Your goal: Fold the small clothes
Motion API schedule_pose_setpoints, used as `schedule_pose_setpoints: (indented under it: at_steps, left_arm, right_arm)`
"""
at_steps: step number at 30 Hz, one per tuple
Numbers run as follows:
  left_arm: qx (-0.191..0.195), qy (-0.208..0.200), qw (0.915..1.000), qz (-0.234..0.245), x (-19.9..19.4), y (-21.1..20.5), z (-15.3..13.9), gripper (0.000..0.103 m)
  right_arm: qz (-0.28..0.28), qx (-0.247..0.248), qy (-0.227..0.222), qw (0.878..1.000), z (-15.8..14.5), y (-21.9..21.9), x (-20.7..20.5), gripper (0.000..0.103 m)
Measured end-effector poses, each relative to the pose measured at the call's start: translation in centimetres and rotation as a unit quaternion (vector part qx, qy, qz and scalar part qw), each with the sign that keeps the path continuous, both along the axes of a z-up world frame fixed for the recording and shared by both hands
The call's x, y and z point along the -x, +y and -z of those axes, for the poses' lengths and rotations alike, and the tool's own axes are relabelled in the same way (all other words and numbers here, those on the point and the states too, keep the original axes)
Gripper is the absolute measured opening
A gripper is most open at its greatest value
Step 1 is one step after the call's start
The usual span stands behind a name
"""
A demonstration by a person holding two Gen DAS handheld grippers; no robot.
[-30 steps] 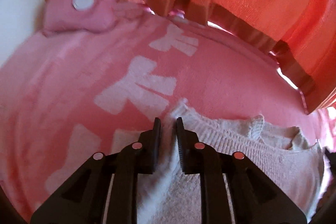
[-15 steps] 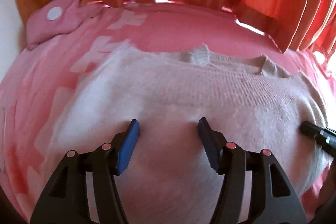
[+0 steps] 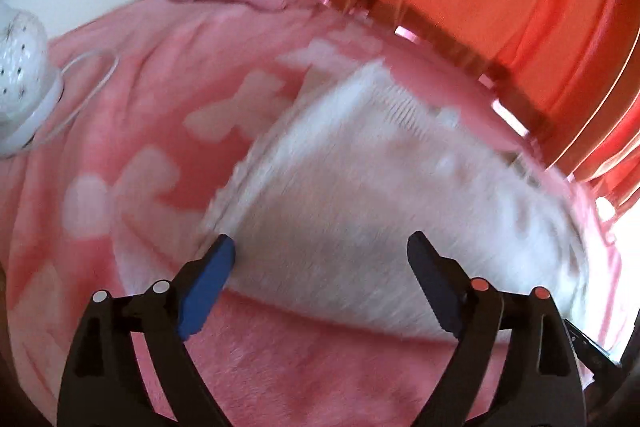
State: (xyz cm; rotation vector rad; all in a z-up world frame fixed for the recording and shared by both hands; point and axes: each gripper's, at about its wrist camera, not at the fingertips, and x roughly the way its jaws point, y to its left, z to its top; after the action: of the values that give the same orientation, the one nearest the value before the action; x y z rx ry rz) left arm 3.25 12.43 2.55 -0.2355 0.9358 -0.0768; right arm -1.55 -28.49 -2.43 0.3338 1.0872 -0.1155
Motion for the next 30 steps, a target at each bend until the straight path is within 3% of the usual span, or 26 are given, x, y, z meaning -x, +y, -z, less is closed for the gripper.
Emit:
schedule_pose_setpoints:
  at_steps: [4,7,9,13,16,17,19,20,22,27,29,30]
  left_arm:
    - [-0.026,0.029,0.9992,-0.012,0.2,1.1,0.7,0.086]
    - [0.019,0.064,0.9969,-0.041,0.8,3.3,2.1,0.086]
    - [0.027,0.055,0.9971,-0.046,1.1,3.8,1.8,0.086]
    - [0.035,0.050,0.9968,-0.052,1.3,3.7,1.1,0.087]
    - [0.045,0.061,0.9958,-0.052,1.3,3.6,1.3,0.087]
    - [0.046,0.061,0.9957,-0.053,1.4,3.6,1.3,0.087]
    - [0.050,0.062,0.9954,-0.053,1.7,3.8,1.4,0.087]
    - [0.052,0.062,0.9953,-0.053,1.7,4.0,1.4,0.087]
    - [0.057,0.064,0.9951,-0.049,1.8,4.4,1.2,0.087]
    - [0.067,0.060,0.9942,-0.059,1.5,5.2,1.2,0.088]
    - [0.072,0.060,0.9936,-0.063,1.3,5.1,1.3,0.088]
    - [0.074,0.062,0.9932,-0.064,1.1,5.0,1.4,0.088]
  right_arm:
    - [0.031,-0.044,-0.010,0.998,0.0,-1.3,1.2,0.013]
    - [0.042,-0.058,-0.027,0.997,-0.7,-0.9,2.5,0.016]
    - [0.024,-0.041,-0.039,0.998,-1.8,1.0,1.6,0.016]
    - [-0.017,-0.062,-0.084,0.994,-4.6,4.4,-0.4,0.016]
    - [-0.038,-0.066,-0.101,0.992,-5.0,7.2,-2.6,0.016]
    - [-0.052,-0.085,-0.091,0.991,-3.9,8.4,-3.5,0.017]
    - [-0.085,-0.108,-0.021,0.990,-0.6,10.5,-5.2,0.017]
    - [-0.090,-0.093,-0.028,0.991,0.2,11.4,-4.9,0.017]
    - [-0.105,-0.056,-0.029,0.993,-0.7,12.2,-4.8,0.017]
    - [-0.073,-0.118,-0.080,0.987,-5.2,11.1,-6.0,0.016]
    - [-0.079,-0.111,-0.071,0.988,-4.6,12.1,-7.6,0.017]
    - [-0.090,-0.115,-0.044,0.988,-2.9,13.0,-8.7,0.017]
